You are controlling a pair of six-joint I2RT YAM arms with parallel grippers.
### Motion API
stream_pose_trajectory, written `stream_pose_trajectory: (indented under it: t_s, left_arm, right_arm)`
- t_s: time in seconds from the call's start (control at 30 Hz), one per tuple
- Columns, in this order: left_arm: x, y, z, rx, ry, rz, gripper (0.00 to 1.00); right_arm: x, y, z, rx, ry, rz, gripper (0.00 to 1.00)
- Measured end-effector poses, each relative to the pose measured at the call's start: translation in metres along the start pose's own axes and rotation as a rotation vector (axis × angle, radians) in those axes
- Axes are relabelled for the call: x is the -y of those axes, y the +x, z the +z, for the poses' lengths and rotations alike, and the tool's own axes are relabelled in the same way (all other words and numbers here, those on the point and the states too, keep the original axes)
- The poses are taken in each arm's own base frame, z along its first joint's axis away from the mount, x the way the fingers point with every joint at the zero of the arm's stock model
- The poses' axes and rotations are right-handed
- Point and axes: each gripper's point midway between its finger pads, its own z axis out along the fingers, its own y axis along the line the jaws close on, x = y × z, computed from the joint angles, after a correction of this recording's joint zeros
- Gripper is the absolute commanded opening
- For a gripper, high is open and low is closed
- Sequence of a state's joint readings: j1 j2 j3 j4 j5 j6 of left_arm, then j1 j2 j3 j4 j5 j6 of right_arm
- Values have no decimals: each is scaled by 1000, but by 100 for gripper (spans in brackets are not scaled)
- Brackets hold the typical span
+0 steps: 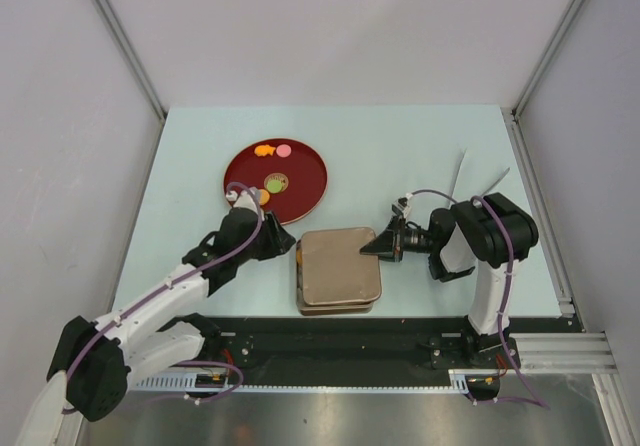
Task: Pack the cookies
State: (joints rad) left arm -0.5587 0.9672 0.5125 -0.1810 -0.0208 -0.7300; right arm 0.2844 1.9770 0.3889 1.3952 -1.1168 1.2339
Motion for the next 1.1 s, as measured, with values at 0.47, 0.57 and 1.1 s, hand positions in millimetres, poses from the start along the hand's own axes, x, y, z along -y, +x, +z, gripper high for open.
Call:
stream_pose_trajectory:
  t_s: [0.47, 0.57, 1.1]
  left_arm:
    - [4, 15, 6, -37, 28, -9, 44]
    - [6, 16, 6, -38, 37, -11, 42]
    - [7, 22, 8, -53, 42, -2, 42]
  right_arm:
    - [0, 11, -1, -35, -1, 70, 0]
    - [-1, 17, 1, -49, -2, 73, 14]
    - [-10, 16, -2, -26, -12, 34, 47]
